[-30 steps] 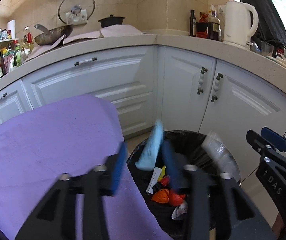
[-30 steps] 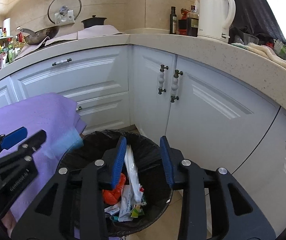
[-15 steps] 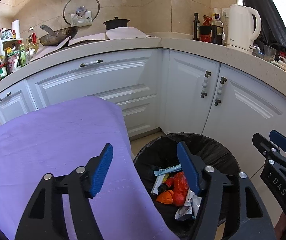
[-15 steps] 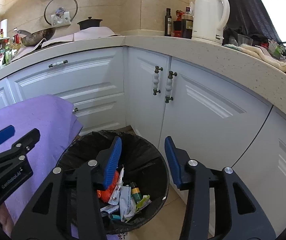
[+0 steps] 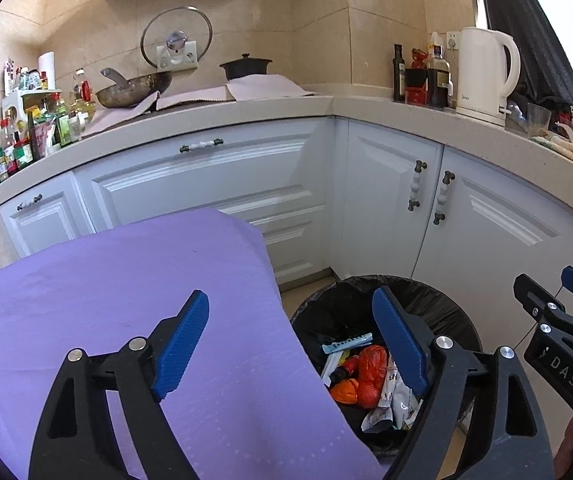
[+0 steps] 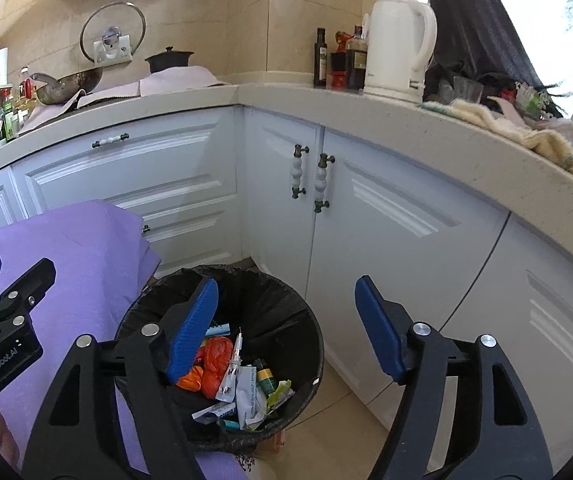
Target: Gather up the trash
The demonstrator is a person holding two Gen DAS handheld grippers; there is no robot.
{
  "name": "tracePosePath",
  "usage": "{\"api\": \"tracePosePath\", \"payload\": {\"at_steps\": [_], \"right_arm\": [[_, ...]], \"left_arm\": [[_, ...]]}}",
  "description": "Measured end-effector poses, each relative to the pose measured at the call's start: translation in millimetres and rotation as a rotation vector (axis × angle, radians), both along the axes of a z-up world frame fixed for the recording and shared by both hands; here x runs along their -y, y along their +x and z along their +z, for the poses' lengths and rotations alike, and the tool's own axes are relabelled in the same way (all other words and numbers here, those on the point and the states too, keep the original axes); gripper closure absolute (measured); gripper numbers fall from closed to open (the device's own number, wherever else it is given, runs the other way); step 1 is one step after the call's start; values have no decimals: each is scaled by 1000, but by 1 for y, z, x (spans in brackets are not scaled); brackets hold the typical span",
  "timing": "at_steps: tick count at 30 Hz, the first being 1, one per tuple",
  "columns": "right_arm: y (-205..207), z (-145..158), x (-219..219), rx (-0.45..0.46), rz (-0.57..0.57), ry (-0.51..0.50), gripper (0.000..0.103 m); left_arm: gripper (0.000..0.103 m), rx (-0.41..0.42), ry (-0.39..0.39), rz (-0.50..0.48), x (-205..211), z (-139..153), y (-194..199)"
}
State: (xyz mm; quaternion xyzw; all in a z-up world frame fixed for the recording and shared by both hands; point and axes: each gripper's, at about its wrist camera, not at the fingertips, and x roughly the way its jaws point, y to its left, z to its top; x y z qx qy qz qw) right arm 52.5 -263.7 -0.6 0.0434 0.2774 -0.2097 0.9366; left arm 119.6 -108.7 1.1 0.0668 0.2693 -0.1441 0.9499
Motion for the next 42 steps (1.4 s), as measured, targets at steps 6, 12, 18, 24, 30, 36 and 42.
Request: {"api": "tracePosePath", "payload": {"at_steps": [6,12,18,24,30,36,42], "right_arm": [[-21,17,-12,24,4,-33,27],[-44,34,-23,56,4,-55,23],[-66,49,-33,89,-6,-85,15],[-83,58,-44,109,-2,-99,15],[-95,64,-49,124,-1,-107,14],[-98,68,-50,137,1,-107,14],[-98,68,-50,136,2,-106,14]], "left_arm": [[19,21,0,5,-13,15,-16],[19,30,-15,14,-28,24,-34],[18,53,-33,12,-40,35,-52],[18,81,-56,12,-53,45,-69],[18,94,-60,9,-61,50,-77],[18,101,-67,13,-66,51,-82],[18,99,-67,15,-68,51,-83]]}}
